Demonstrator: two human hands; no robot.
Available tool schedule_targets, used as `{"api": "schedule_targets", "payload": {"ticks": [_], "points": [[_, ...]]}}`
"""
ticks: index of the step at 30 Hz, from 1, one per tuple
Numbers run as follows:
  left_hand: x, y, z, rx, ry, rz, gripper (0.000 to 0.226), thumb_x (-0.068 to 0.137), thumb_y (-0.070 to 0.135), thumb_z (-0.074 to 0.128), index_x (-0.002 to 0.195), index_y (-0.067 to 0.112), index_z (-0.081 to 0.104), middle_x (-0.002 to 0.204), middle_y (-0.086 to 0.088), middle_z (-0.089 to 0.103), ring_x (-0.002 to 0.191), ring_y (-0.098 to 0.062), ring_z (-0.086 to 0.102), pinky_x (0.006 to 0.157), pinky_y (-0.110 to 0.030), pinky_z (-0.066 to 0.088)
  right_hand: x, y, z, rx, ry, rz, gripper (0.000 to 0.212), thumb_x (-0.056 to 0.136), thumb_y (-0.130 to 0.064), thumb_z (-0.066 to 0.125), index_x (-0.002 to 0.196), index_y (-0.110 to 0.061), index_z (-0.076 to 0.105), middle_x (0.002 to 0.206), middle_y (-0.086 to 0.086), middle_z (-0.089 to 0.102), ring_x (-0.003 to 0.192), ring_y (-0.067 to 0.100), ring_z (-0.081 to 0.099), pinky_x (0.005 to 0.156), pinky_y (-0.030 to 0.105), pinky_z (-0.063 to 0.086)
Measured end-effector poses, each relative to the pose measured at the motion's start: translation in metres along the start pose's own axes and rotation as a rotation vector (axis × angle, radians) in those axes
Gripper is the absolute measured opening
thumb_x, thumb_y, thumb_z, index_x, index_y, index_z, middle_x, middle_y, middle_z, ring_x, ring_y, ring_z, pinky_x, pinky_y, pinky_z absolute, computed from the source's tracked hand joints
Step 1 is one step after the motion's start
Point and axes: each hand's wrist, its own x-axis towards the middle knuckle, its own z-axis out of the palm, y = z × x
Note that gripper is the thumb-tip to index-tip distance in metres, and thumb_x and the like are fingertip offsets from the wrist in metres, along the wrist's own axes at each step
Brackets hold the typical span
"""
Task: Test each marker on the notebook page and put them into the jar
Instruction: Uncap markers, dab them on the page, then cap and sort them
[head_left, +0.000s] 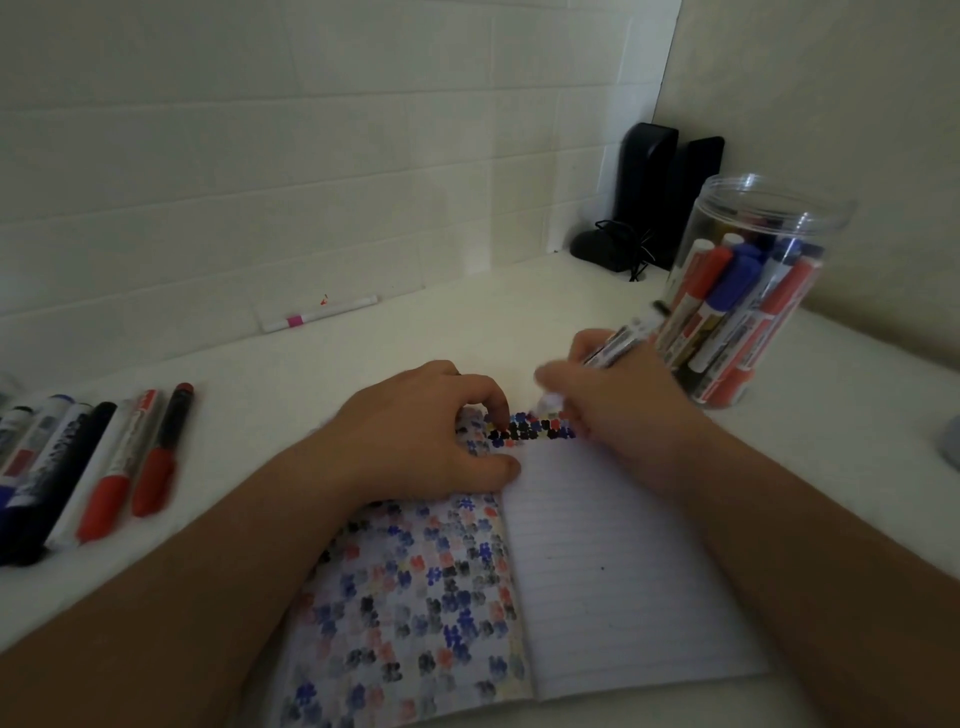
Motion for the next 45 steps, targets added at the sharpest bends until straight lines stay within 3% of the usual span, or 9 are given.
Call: {"api": "schedule_targets", "payload": {"ticks": [4,9,12,17,28,34,37,41,45], "points": [[-0.003,-0.003,-0.005,-0.05,-0.015,0.024,0.051,0.075,0.076,0.066,0.119,0.058,0.046,0.101,0.021,0.05,0.09,0.002,0.052,0.08,-0.028,0.048,0.008,-0.012,-0.033,0.56,0.05,0.059,0.026,0.095,-0.02,0.073,0.075,-0.02,0.055,0.056,-0.002,0.048,0.043,0.01,0.036,0.038,0.02,0.032],[-0.006,-0.005,-0.01,-0.295,0.031,0.006,0.059,0.085,0.05,0.074,0.128,0.049,0.034,0.104,0.017,0.061,0.085,-0.002,0.061,0.076,-0.021,0.048,0.01,-0.018,-0.044,0.728,0.015,0.035,0.025,0.096,-0.018,0.07,0.074,-0.023,0.059,0.064,-0.002,0.049,0.052,0.008,0.041,0.045,0.017,0.034],[-0.003,-0.008,-0.008,-0.383,0.13,-0.035,0.03,0.102,0.028,0.057,0.123,0.04,0.04,0.108,0.021,0.068,0.093,0.009,0.063,0.078,-0.014,0.045,0.009,-0.023,-0.046,0.718,0.034,0.067,0.026,0.098,-0.015,0.065,0.075,-0.021,0.055,0.062,0.0,0.049,0.052,0.009,0.042,0.047,0.018,0.033],[-0.004,-0.005,-0.01,-0.455,0.193,-0.045,0.018,0.104,0.024,0.053,0.115,0.036,0.048,0.105,0.024,0.071,0.086,0.011,0.063,0.074,-0.013,0.043,0.007,-0.026,-0.05,0.693,0.044,0.099,0.026,0.094,-0.013,0.061,0.071,-0.019,0.051,0.059,0.0,0.046,0.051,0.011,0.036,0.048,0.021,0.029],[-0.009,0.007,-0.008,-0.47,0.222,0.015,0.016,0.1,0.034,0.058,0.114,0.038,0.051,0.103,0.026,0.073,0.074,0.011,0.06,0.07,-0.018,0.043,0.004,-0.03,-0.051,0.599,0.077,0.057,0.033,0.096,-0.011,0.059,0.066,-0.02,0.05,0.055,0.002,0.046,0.047,0.012,0.038,0.045,0.022,0.03],[-0.006,0.004,-0.007,-0.407,0.305,0.031,0.02,0.098,0.038,0.06,0.118,0.039,0.06,0.108,0.023,0.069,0.077,0.017,0.055,0.068,-0.009,0.038,0.003,-0.03,-0.047,0.508,0.064,0.004,0.032,0.098,-0.009,0.058,0.068,-0.019,0.053,0.056,0.003,0.049,0.047,0.013,0.041,0.043,0.022,0.034],[-0.006,0.002,-0.006,-0.347,0.273,0.049,0.018,0.096,0.038,0.064,0.113,0.041,0.064,0.101,0.024,0.067,0.086,0.014,0.058,0.071,-0.006,0.043,0.001,-0.026,-0.041,0.352,-0.03,-0.04,0.027,0.098,-0.005,0.059,0.073,-0.014,0.054,0.056,0.003,0.051,0.048,0.014,0.042,0.042,0.021,0.036],[-0.005,0.001,-0.003,-0.221,0.135,0.088,0.015,0.089,0.042,0.071,0.104,0.039,0.068,0.095,0.022,0.067,0.094,0.007,0.058,0.082,-0.018,0.05,-0.005,-0.012,-0.018,0.009,-0.158,-0.086,0.019,0.093,-0.004,0.064,0.075,-0.008,0.058,0.058,0.009,0.058,0.048,0.017,0.051,0.043,0.024,0.041],[-0.004,0.002,-0.005,-0.176,0.121,0.087,0.014,0.089,0.043,0.069,0.102,0.038,0.069,0.095,0.022,0.065,0.095,0.006,0.055,0.08,-0.016,0.045,-0.005,-0.008,-0.01,-0.047,-0.149,-0.088,0.018,0.09,-0.004,0.064,0.074,-0.006,0.057,0.063,0.015,0.06,0.051,0.016,0.055,0.046,0.024,0.044]]}}
